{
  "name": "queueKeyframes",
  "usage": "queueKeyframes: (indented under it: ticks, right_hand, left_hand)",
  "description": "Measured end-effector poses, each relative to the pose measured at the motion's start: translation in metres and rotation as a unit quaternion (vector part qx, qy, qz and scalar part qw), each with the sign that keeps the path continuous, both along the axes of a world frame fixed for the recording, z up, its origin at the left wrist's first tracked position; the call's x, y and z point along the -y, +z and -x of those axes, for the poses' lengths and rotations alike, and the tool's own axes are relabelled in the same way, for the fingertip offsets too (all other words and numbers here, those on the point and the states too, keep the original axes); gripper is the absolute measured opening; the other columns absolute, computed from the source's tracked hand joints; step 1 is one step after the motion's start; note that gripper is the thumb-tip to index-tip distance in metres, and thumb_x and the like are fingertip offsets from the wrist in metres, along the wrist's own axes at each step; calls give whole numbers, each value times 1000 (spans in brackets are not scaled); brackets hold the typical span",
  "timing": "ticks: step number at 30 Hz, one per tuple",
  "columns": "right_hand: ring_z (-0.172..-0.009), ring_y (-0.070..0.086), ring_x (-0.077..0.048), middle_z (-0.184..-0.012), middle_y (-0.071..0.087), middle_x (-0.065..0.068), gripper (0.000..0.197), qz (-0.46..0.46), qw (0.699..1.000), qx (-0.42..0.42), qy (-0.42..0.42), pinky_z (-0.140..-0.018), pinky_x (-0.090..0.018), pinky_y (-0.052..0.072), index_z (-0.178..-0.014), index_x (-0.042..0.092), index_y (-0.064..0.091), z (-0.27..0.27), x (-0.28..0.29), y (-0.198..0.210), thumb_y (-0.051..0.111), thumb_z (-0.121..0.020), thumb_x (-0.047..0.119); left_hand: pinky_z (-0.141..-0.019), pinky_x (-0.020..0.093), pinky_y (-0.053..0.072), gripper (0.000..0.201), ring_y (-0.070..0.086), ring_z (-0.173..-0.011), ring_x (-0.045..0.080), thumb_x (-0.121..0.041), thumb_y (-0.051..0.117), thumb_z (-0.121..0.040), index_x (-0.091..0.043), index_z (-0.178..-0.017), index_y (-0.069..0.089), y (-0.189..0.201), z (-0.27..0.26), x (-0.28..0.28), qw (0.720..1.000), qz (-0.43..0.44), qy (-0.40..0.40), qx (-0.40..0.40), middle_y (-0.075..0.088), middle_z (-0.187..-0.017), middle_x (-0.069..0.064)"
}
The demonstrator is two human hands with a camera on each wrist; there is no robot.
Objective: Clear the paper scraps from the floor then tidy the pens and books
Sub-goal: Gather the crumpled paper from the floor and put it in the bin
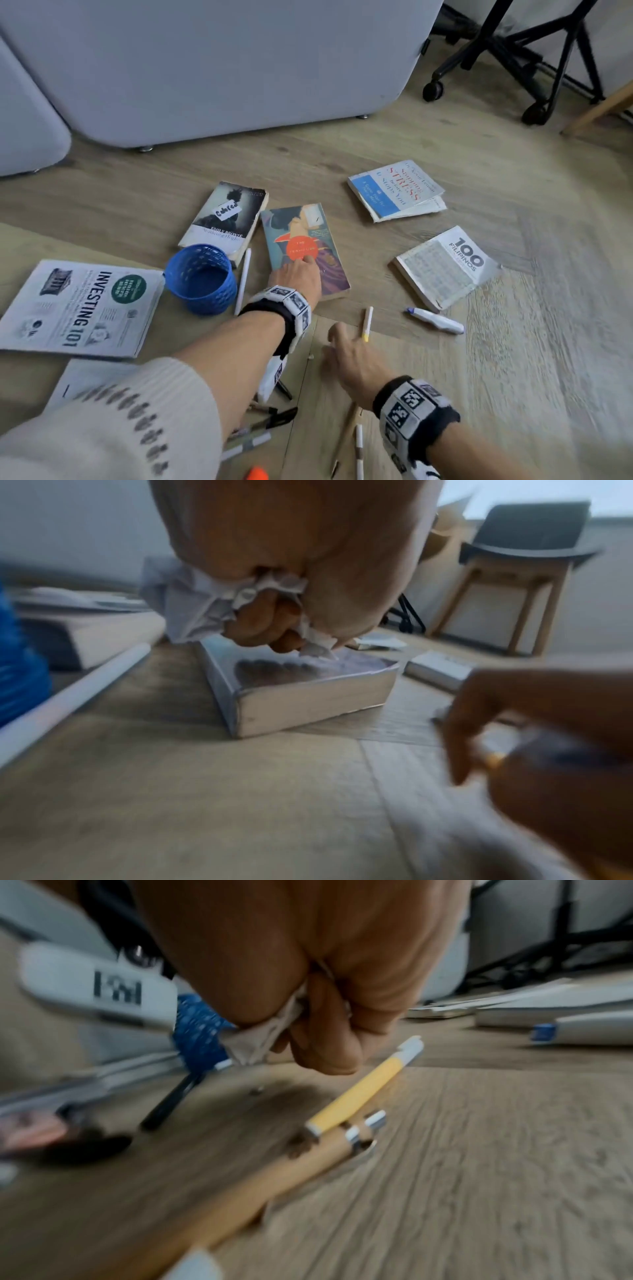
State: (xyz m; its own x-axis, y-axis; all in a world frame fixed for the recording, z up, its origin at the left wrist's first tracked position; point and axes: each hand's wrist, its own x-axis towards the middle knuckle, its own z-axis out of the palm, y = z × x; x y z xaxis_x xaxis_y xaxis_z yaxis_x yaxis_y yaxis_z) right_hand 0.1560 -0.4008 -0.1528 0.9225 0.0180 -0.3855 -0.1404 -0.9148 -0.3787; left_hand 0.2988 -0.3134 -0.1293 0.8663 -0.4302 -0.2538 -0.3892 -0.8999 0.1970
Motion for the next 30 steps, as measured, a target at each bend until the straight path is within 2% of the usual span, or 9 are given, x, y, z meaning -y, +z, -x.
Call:
queueKeyframes:
  ticks: [5,12,15,18,20,23,26,28,30]
  right_hand:
    - [-72,60,-33,-87,66,-13,28,75,993,8,94,-58,-37,35,-119,10,34,-2,-23,-6,30,-103,32]
    - [-65,52,-27,-78,55,-7,20,122,986,-13,108,-65,-44,48,-108,9,38,1,-31,-5,24,-104,23]
    - [-67,55,-29,-80,59,-11,8,69,997,-28,23,-63,-41,48,-100,9,38,-6,-22,7,33,-99,15]
    - [-53,56,-25,-71,58,-12,14,-30,996,-3,-88,-45,-30,44,-93,9,38,-24,-9,29,33,-101,19]
    - [-49,58,-26,-74,60,-18,14,-55,996,46,-61,-44,-34,46,-94,7,39,-40,-13,50,35,-101,18]
    - [-61,57,-26,-79,60,-15,11,-67,990,118,26,-57,-44,51,-96,9,39,-62,-42,88,37,-99,19]
    - [-58,53,-21,-70,58,-4,13,-72,978,152,119,-59,-36,44,-92,18,37,-80,-95,138,35,-100,28]
    - [-51,47,-9,-62,54,3,19,-117,965,163,171,-53,-25,35,-84,24,36,-90,-144,177,36,-102,29]
    - [-48,47,-7,-54,47,8,24,-159,946,206,194,-49,-19,33,-80,21,39,-102,-205,216,40,-101,32]
  left_hand:
    - [-81,41,44,26,59,-106,39,-19,39,-96,-7,-115,50,10,32,-50,997,73,16,-32,63,-114,23]
    - [-74,37,41,16,56,-96,37,-27,44,-94,-14,-85,40,12,53,-152,991,63,38,-110,62,-104,20]
    - [-72,34,38,18,55,-93,34,-27,45,-94,-13,-84,40,21,55,-180,990,57,36,-127,62,-102,17]
    - [-69,35,38,21,52,-83,32,-29,45,-94,-11,-83,43,40,54,-195,989,64,31,-126,59,-91,13]
    - [-70,36,42,26,54,-80,31,-31,42,-96,-9,-84,48,62,55,-206,991,84,17,-98,59,-84,10]
    - [-60,34,38,28,47,-62,15,-33,40,-97,-14,-79,49,111,60,-237,992,120,1,-42,52,-64,-3]
    - [-57,33,40,29,46,-57,13,-38,37,-96,-24,-71,43,169,70,-281,991,133,0,14,50,-56,-4]
    - [-54,30,37,29,44,-54,13,-35,40,-97,-22,-71,45,203,70,-312,986,144,29,74,50,-54,-3]
    - [-52,26,33,28,47,-53,9,-29,45,-96,-14,-73,49,228,58,-342,968,173,106,149,52,-54,-7]
